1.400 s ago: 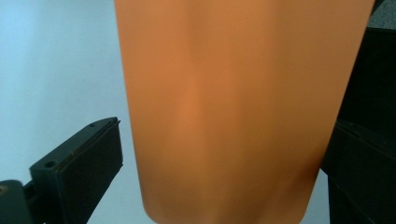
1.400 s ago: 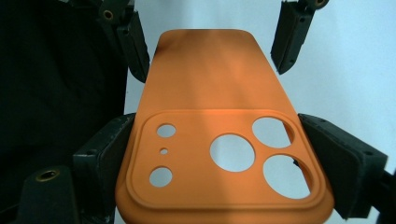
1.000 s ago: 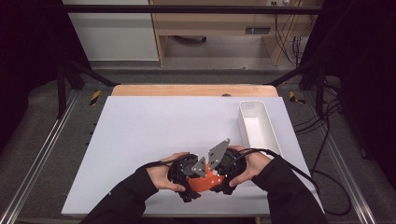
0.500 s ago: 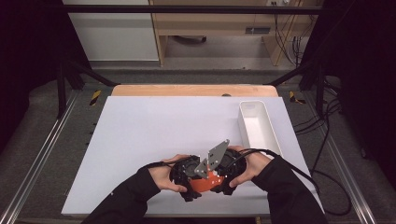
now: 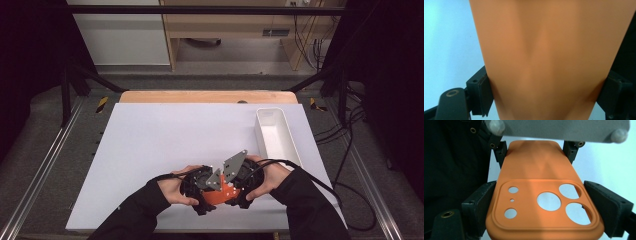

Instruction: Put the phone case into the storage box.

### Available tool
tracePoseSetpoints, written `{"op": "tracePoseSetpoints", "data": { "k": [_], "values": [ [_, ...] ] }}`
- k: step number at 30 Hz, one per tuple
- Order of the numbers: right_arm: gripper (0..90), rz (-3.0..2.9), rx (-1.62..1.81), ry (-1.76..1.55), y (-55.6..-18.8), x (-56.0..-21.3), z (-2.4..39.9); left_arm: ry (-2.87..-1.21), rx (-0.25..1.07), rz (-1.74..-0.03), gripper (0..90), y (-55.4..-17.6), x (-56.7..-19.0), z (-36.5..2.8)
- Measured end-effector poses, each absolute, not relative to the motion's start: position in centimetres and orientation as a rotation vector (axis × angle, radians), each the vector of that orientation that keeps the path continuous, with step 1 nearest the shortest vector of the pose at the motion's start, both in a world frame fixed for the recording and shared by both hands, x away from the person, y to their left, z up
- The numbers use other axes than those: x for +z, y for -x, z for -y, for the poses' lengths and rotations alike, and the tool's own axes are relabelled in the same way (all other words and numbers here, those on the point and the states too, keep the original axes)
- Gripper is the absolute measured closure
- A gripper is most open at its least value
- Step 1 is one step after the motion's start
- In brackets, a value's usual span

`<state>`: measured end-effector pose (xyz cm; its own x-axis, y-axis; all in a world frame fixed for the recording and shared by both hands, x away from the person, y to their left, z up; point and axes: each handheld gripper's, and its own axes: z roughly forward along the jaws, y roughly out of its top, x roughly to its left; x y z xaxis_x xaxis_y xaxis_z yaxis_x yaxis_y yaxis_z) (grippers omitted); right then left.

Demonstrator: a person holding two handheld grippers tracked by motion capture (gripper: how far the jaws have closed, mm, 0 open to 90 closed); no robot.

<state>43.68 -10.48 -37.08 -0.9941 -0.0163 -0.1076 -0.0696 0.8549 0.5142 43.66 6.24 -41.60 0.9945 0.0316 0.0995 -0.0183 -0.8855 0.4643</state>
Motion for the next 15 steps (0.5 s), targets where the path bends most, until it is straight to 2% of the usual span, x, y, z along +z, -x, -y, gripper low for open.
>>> {"op": "tracePoseSetpoints", "data": {
  "k": [8, 15],
  "values": [
    [2.7, -2.847, 0.893, 0.049, -43.7, -36.7, 10.9, -2.62, 0.158, -0.044, 15.5, -43.9, -41.4, -7.5],
    [2.0, -2.764, 1.042, -0.009, -43.4, -35.9, 12.4, -2.604, 0.162, -0.078, 15.5, -44.3, -41.6, -8.8]
  ]
}}
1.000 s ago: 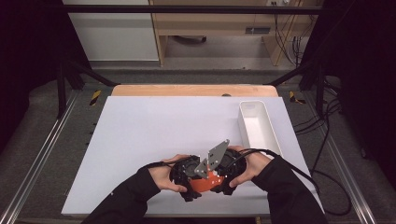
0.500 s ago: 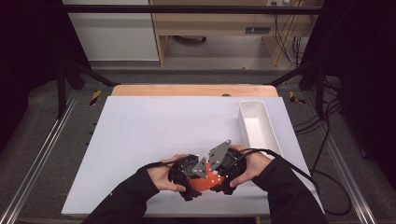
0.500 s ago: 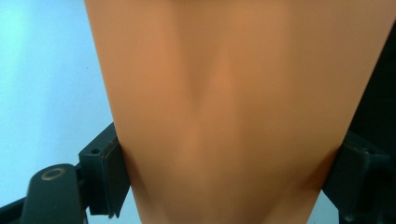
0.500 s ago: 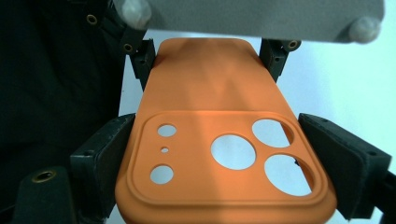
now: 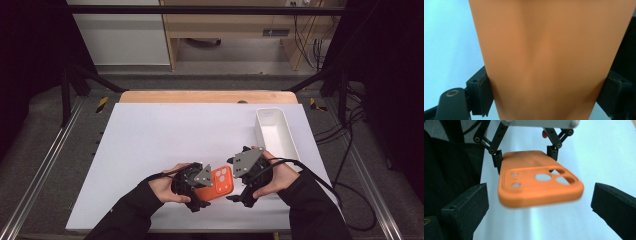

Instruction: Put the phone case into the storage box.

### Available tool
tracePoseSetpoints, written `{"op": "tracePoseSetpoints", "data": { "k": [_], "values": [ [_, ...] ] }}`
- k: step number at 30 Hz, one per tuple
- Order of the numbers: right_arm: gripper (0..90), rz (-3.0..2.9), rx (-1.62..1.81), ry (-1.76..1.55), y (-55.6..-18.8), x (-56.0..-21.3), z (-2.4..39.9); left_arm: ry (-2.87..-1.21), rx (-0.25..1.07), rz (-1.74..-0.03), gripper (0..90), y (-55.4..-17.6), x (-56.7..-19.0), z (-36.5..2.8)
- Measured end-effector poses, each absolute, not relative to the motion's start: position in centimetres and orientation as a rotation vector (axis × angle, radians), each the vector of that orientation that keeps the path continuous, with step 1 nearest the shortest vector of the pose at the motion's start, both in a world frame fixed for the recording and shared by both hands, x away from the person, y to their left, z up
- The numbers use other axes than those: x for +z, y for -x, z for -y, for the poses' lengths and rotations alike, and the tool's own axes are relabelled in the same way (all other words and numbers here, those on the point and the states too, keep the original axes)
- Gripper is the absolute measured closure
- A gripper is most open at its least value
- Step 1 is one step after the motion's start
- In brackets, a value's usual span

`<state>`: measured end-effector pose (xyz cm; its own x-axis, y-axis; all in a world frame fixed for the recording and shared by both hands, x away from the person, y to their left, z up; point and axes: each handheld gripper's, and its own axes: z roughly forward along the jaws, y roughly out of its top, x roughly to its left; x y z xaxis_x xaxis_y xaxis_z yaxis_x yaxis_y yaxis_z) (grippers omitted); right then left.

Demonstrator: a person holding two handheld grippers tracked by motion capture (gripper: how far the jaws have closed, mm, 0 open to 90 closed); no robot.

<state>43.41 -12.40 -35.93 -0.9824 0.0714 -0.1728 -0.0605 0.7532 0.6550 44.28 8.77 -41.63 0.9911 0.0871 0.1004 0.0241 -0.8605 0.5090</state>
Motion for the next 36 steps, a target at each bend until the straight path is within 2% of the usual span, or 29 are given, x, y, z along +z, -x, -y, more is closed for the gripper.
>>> {"op": "tracePoseSetpoints", "data": {
  "k": [15, 28, 36],
  "values": [
    [1.1, -2.654, 1.271, -0.121, -42.8, -37.5, 15.1, -2.481, 0.16, -0.141, 15.6, -44.4, -41.8, -11.3],
    [1.8, -2.606, 1.373, -0.167, -42.8, -38.6, 15.4, -2.352, 0.128, -0.164, 15.5, -44.3, -41.7, -12.8],
    [2.3, -2.596, 1.437, -0.171, -42.8, -38.7, 15.1, -2.329, 0.121, -0.147, 15.6, -44.3, -41.7, -12.7]
  ]
}}
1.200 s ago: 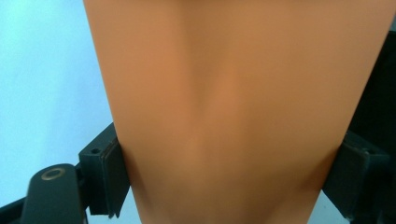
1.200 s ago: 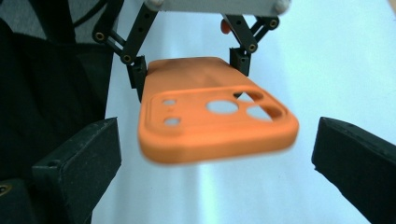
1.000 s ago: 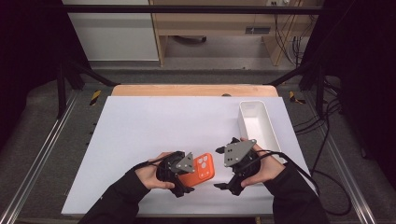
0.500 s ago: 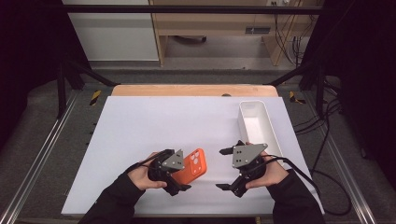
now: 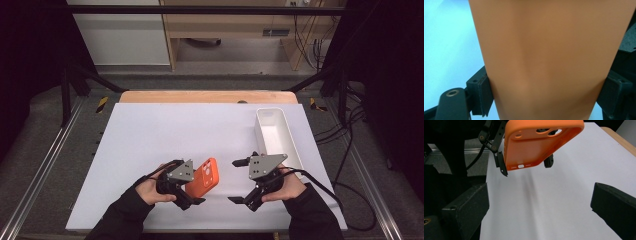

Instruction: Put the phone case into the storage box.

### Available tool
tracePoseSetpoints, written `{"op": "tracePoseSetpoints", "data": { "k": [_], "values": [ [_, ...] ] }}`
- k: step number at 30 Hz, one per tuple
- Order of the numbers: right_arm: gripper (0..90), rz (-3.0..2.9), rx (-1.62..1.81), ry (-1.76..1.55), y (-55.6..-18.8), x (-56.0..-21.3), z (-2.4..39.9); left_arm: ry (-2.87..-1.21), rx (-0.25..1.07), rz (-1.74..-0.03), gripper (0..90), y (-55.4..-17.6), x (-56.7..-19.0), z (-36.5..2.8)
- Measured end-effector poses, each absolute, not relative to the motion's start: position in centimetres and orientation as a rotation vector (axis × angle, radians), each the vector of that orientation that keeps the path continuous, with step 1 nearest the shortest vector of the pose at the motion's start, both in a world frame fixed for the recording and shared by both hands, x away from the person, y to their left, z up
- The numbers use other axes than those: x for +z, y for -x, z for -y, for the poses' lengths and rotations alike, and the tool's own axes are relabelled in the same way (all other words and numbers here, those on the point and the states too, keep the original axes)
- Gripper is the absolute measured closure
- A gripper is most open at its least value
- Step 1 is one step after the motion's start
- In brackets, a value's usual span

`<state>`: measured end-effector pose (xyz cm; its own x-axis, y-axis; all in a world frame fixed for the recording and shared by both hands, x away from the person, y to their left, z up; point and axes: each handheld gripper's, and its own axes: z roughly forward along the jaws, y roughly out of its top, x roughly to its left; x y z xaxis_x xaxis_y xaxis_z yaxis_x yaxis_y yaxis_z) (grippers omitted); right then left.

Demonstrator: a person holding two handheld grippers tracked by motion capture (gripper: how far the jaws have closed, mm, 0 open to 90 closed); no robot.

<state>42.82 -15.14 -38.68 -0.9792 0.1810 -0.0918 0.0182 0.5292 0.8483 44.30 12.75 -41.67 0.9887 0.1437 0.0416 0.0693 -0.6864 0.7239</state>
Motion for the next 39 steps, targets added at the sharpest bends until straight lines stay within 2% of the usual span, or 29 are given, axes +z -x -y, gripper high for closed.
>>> {"op": "tracePoseSetpoints", "data": {
  "k": [23, 39],
  "values": [
    [2.5, -2.545, 1.593, -0.198, -42.9, -38.0, 15.2, -2.277, 0.125, -0.068, 15.5, -44.5, -39.2, -10.7],
    [1.5, -2.54, 1.614, -0.182, -42.9, -38.2, 14.9, -2.297, 0.103, -0.036, 15.6, -44.6, -39.3, -9.4]
  ]
}}
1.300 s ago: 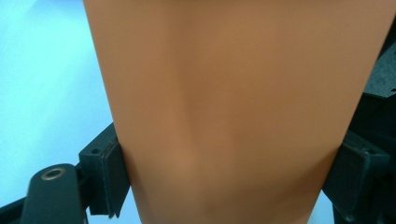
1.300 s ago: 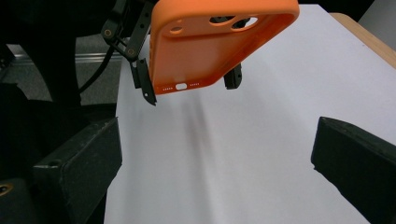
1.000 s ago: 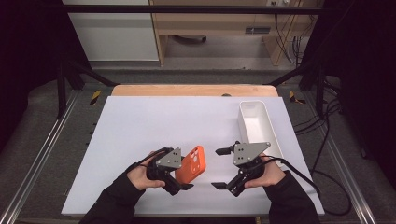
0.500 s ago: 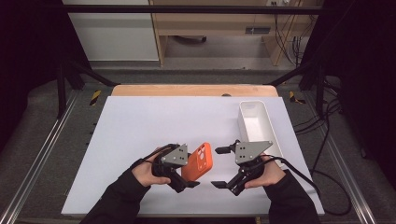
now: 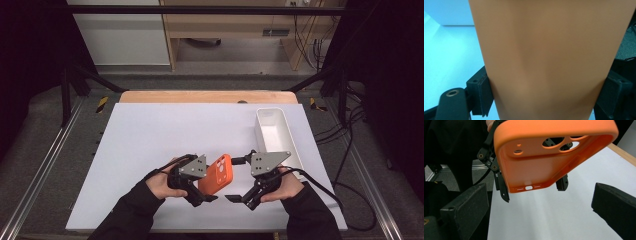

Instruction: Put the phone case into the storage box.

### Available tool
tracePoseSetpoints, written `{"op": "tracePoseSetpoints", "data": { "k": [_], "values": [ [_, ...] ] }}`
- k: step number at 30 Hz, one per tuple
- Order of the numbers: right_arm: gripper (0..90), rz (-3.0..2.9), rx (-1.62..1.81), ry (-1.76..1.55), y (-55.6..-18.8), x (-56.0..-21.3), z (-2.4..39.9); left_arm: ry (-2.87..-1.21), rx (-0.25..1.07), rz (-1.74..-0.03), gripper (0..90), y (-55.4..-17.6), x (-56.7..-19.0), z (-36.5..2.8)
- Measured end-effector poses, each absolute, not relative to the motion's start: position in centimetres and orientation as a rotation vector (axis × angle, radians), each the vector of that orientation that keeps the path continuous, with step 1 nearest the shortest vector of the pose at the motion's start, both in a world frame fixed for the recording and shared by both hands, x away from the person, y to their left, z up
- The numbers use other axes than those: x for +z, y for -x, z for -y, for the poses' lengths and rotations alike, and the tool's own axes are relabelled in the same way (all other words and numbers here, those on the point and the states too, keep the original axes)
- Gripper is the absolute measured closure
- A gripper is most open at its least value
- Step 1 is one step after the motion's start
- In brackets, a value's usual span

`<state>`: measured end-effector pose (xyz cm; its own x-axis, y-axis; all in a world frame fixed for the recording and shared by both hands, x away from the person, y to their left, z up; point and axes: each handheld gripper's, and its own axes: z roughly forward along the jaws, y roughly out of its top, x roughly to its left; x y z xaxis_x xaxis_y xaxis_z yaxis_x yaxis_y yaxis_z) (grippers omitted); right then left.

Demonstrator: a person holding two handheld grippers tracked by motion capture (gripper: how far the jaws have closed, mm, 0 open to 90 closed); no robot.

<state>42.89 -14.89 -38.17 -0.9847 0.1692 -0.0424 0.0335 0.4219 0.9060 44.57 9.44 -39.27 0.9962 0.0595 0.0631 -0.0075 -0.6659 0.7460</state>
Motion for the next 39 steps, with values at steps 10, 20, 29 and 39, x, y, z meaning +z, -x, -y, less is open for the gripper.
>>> {"op": "tracePoseSetpoints", "data": {
  "k": [10, 20, 29, 39],
  "values": [
    [1.6, -2.544, 1.624, -0.157, -42.8, -38.2, 14.9, -2.311, 0.079, -0.005, 15.6, -44.3, -39.4, -8.4],
    [2.3, -2.551, 1.634, -0.139, -42.7, -38.4, 14.7, -2.314, 0.058, 0.017, 15.6, -44.1, -39.7, -7.7],
    [5.3, -2.564, 1.635, -0.118, -42.7, -38.6, 14.6, -2.325, 0.048, 0.038, 15.6, -43.9, -40.1, -7.3],
    [14.3, -2.587, 1.674, -0.106, -42.7, -38.6, 14.6, -2.332, 0.037, 0.055, 15.6, -43.8, -40.4, -7.1]
  ]
}}
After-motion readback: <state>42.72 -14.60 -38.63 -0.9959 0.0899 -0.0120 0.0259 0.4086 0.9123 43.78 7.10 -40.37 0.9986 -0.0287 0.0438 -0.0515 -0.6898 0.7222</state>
